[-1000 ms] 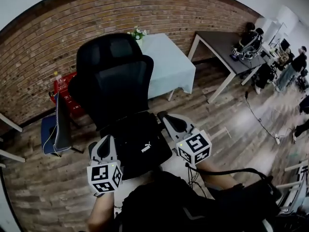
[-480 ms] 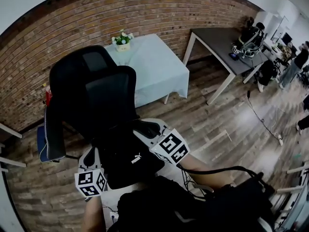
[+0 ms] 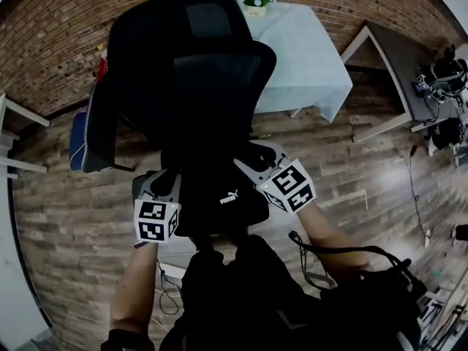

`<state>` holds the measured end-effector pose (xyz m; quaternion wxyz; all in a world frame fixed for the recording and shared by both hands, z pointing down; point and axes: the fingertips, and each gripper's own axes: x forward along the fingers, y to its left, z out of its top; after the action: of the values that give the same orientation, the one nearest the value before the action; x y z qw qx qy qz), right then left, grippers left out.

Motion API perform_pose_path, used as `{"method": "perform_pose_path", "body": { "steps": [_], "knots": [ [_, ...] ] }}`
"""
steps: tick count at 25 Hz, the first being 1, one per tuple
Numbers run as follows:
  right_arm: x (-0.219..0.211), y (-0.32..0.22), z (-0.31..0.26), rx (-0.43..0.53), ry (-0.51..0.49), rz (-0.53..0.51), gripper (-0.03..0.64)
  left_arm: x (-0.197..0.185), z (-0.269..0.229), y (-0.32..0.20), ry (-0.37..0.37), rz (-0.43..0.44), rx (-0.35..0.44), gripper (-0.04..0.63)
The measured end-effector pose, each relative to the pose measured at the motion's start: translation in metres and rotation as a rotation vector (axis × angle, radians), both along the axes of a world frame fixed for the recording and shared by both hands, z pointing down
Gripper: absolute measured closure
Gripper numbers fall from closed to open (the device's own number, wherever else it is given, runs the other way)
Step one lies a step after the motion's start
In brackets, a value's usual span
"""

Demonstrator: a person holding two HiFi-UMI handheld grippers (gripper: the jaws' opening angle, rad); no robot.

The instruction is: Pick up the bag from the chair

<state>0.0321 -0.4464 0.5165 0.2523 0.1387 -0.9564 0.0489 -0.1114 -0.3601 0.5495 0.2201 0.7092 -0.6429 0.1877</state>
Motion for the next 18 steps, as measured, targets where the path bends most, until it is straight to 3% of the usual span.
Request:
{"method": "perform_pose_path", "body": {
  "steps": [2,3,12,18],
  "knots": [
    [0.000,0.004,0.017,-0.020,0.034,-0.014,0.411,0.003,0.030,0.002,0.003,0.051,-0.071,0.423],
    [-0.001,0.005,0.024,-0.020,0.044,-0.015,0.410,0.003,0.045,0.001,-0.001,0.075,-0.101,0.408],
    [0.000,0.026,0.084,-0.085,0.080,0.012,0.405,-0.001,0.196,-0.001,-0.042,0.296,-0.356,0.307],
    [0.009,0.033,0.111,-0.147,0.114,0.043,0.403,-0.001,0.272,-0.013,-0.068,0.392,-0.450,0.288]
  ]
}}
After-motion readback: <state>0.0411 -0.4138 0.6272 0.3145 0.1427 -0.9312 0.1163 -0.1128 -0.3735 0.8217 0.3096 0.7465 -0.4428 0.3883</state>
